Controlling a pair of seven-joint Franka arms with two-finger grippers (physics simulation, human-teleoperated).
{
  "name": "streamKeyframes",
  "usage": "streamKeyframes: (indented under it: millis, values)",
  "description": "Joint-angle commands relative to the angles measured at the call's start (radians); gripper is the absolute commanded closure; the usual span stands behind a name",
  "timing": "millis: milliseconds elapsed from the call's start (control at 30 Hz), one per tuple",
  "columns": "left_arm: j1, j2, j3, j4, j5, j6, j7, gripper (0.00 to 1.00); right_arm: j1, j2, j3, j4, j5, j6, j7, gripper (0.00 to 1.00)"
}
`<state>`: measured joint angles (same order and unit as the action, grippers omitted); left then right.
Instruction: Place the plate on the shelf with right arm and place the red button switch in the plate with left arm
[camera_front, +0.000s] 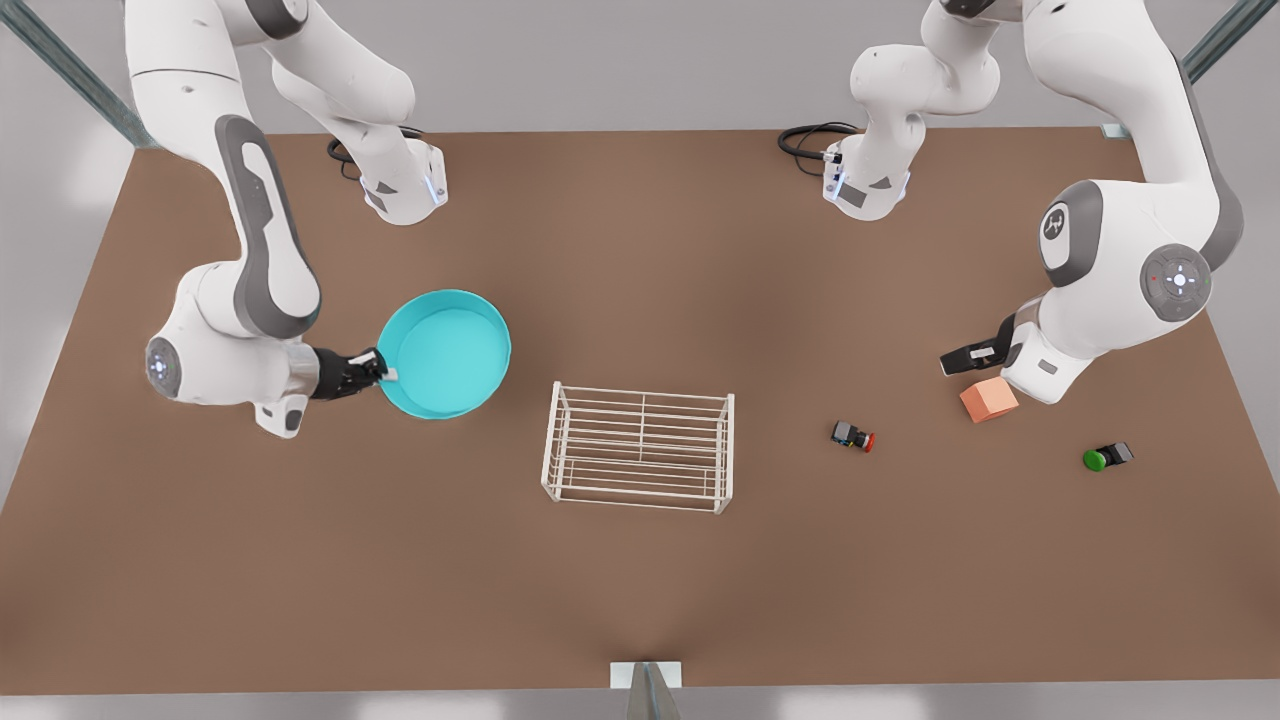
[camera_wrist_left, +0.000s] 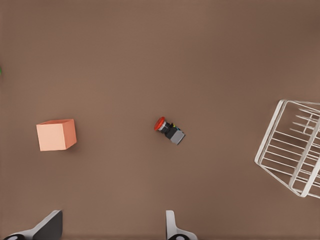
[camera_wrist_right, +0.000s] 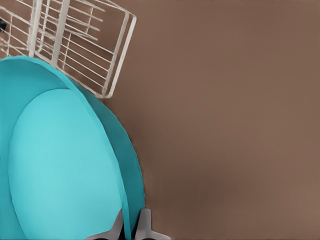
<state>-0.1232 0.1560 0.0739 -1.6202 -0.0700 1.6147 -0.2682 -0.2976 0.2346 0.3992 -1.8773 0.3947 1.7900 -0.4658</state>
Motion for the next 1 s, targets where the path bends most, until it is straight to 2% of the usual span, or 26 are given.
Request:
streamKeyframes:
  millis: [0, 33, 67, 167, 233, 267, 367, 400, 533, 633, 833, 867, 900, 967]
  values:
    - [0.002, 0.000, 0.010, 0.000, -0.001, -0.001, -0.006, 0.00, 0.003, -0.008, 0.078, 0.020, 0.039, -0.054, 0.303, 0.80]
    - [0.002, -0.001, 0.027, -0.006, -0.002, 0.002, -0.009, 0.00, 0.011, -0.006, 0.102, 0.036, 0.041, -0.047, 0.350, 0.80]
    - [0.002, -0.039, 0.072, -0.098, -0.004, 0.119, -0.146, 0.00, 0.054, 0.000, 0.109, 0.066, 0.061, -0.041, 0.403, 0.80]
    - [-0.009, -0.039, 0.064, -0.308, 0.078, 0.398, -0.632, 0.00, 0.133, 0.061, 0.109, 0.150, 0.062, 0.038, 0.519, 0.80]
    - [-0.013, -0.033, 0.061, -0.498, 0.084, 0.672, -0.957, 0.00, 0.199, 0.132, 0.102, 0.216, 0.056, 0.104, 0.605, 0.80]
    - [-0.012, -0.027, 0.061, -0.504, 0.082, 0.679, -0.968, 0.00, 0.236, 0.166, 0.087, 0.253, 0.053, 0.140, 0.628, 0.80]
    - [-0.082, 0.094, 0.060, -0.503, 0.082, 0.781, -1.189, 0.00, 0.460, 0.278, -0.129, 0.426, 0.058, 0.147, 0.671, 0.81]
    - [-0.125, 0.096, 0.058, -0.500, 0.076, 0.781, -1.255, 0.00, 0.500, 0.319, -0.155, 0.477, 0.058, 0.169, 0.691, 0.81]
    - [-0.128, 0.117, 0.038, -0.491, 0.016, 0.838, -1.252, 0.00, 0.561, 0.382, -0.174, 0.524, 0.058, 0.253, 0.754, 0.81]
    - [-0.139, 0.212, -0.017, -0.412, 0.004, 0.880, -1.307, 0.00, 0.577, 0.396, -0.174, 0.514, 0.058, 0.290, 0.757, 0.81]
    - [-0.161, 0.272, -0.020, -0.426, 0.101, 0.918, -1.309, 0.00, 0.612, 0.382, -0.168, 0.354, 0.058, 0.451, 0.756, 0.80]
    - [-0.164, 0.286, -0.019, -0.428, 0.114, 0.932, -1.309, 0.00, 0.612, 0.381, -0.168, 0.354, 0.058, 0.451, 0.756, 0.66]
    - [-0.164, 0.297, -0.019, -0.431, 0.128, 0.936, -1.312, 0.00, 0.612, 0.365, -0.168, 0.354, 0.062, 0.448, 0.783, 0.00]
    - [-0.174, 0.309, -0.019, -0.461, 0.142, 0.982, -1.313, 0.00, 0.612, 0.287, -0.169, 0.354, 0.147, 0.401, 0.789, 0.00]
